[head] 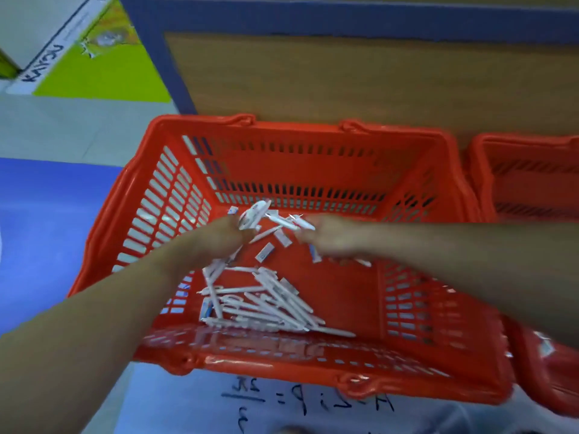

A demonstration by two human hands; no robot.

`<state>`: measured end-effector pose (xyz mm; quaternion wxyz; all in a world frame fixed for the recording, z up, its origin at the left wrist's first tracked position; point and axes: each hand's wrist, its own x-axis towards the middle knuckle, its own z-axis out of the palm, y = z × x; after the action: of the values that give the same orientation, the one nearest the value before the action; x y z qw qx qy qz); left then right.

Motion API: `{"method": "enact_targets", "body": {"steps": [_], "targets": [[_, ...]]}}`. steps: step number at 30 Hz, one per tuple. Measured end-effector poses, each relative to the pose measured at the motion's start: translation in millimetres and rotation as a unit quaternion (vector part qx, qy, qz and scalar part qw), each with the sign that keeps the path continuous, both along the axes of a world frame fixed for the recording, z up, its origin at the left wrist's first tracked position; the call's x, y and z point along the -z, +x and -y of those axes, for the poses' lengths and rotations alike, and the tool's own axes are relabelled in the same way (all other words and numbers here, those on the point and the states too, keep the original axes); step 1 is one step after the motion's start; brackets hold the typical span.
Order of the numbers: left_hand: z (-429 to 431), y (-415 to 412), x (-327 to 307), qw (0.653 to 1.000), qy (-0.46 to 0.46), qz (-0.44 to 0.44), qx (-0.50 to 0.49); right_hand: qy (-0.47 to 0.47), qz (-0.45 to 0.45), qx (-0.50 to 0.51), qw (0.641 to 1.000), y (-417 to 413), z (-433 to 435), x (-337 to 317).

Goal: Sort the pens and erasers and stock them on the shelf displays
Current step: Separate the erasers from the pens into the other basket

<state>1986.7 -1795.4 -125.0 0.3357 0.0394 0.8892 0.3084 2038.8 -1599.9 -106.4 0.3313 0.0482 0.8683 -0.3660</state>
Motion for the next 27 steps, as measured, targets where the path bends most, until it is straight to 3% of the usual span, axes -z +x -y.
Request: {"method": "enact_targets", "body": {"steps": [2, 5, 9, 11, 16, 22, 27], "targets": [[-22, 11, -28, 0.989, 0.118, 0.036, -0.084, -0.093, 0.003, 0.083, 0.992, -5, -23, -37], [-63, 31, -75, 0.961, 0.244, 0.088, -0.1, -0.167, 0.024, 0.133, 0.977, 4, -77, -92], [-137, 54, -128, 0.935, 0.333, 0.095, -0.073, -0.225, -0.01, 0.191, 0.955, 49, -173, -138], [-179, 67, -144, 0.933, 0.345, 0.093, -0.046, -0.211, -0.041, 0.259, 0.942, 77, -218, -145], [-286, 115, -140, 0.953, 0.276, 0.107, 0.063, -0.102, -0.049, 0.395, 0.912, 142, -308, -106], [-373, 151, -78, 0.986, 0.112, 0.029, 0.118, 0.049, 0.005, 0.41, 0.911, 189, -367, -13], [-373, 150, -44, 0.994, 0.009, -0.022, 0.106, 0.125, -0.062, 0.376, 0.916, 187, -382, 15]]}}
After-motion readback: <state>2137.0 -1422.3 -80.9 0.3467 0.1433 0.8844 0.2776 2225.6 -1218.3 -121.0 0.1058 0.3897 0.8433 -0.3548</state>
